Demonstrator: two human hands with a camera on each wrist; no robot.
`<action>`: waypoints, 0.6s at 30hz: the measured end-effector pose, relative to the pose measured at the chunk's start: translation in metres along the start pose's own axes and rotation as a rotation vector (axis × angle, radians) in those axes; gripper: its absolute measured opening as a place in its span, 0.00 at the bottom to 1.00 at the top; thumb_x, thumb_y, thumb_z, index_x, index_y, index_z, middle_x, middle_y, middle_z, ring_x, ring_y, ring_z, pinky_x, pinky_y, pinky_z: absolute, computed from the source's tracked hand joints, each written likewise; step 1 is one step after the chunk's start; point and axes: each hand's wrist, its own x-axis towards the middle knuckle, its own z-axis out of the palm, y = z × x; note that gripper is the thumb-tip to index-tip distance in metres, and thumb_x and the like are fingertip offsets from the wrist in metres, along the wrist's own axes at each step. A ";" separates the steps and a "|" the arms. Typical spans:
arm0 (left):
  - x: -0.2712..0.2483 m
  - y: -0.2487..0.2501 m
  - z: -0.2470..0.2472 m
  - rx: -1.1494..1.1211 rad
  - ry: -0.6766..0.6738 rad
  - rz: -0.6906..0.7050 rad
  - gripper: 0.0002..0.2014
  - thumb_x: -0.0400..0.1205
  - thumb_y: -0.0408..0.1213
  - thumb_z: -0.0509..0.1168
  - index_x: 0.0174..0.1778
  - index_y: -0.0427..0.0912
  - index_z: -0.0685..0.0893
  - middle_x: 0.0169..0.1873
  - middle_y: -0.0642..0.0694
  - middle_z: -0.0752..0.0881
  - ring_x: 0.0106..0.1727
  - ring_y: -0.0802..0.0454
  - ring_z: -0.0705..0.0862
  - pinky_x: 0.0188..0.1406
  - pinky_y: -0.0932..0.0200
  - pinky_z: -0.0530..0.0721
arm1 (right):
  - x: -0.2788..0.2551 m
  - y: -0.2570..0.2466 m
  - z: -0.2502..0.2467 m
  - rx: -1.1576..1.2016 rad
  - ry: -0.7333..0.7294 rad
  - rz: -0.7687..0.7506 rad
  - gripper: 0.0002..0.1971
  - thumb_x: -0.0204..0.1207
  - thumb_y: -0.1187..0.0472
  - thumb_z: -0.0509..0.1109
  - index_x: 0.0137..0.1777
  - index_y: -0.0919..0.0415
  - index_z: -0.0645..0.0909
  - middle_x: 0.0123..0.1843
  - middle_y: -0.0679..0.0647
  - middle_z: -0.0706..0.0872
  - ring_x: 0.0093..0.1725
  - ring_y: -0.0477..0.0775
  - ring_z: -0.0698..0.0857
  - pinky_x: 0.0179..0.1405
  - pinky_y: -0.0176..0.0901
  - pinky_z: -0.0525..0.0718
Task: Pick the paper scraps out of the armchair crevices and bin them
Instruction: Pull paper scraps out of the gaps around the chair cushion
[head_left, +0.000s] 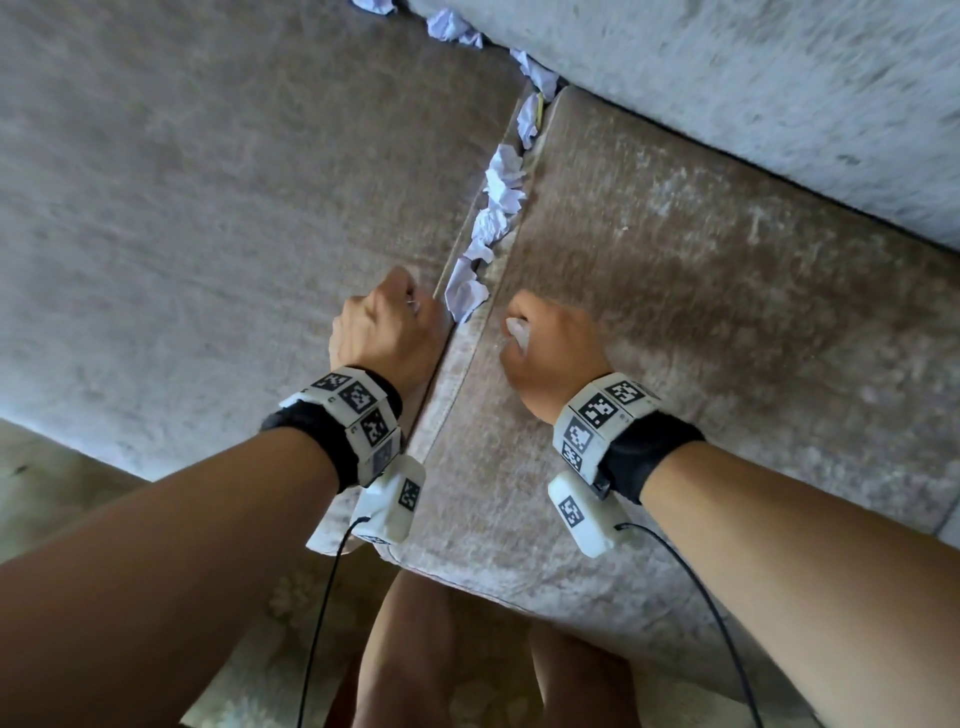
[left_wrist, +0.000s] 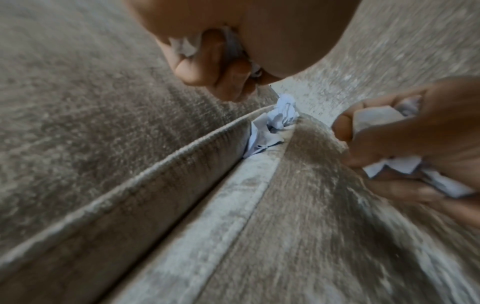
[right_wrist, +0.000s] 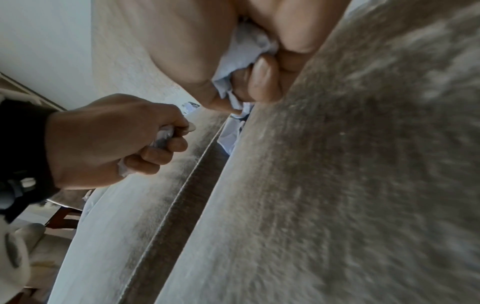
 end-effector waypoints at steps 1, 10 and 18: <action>0.000 -0.002 -0.003 -0.014 -0.008 0.001 0.13 0.80 0.49 0.54 0.40 0.43 0.74 0.28 0.46 0.77 0.34 0.36 0.77 0.36 0.55 0.68 | 0.003 -0.005 0.002 0.021 0.009 -0.017 0.03 0.74 0.68 0.64 0.41 0.60 0.73 0.39 0.51 0.75 0.35 0.51 0.72 0.34 0.39 0.62; 0.000 -0.036 -0.015 -0.088 -0.021 -0.046 0.07 0.80 0.45 0.63 0.42 0.53 0.86 0.35 0.49 0.84 0.41 0.44 0.81 0.39 0.59 0.72 | 0.031 -0.038 0.027 -0.133 -0.041 0.015 0.12 0.77 0.72 0.60 0.57 0.60 0.75 0.53 0.54 0.83 0.53 0.58 0.83 0.46 0.43 0.73; -0.004 -0.054 -0.015 -0.160 -0.060 -0.004 0.07 0.81 0.40 0.63 0.40 0.57 0.82 0.38 0.51 0.87 0.43 0.43 0.86 0.40 0.60 0.75 | 0.045 -0.047 0.043 -0.318 -0.010 0.107 0.19 0.80 0.51 0.68 0.63 0.64 0.74 0.53 0.65 0.86 0.53 0.69 0.85 0.44 0.49 0.78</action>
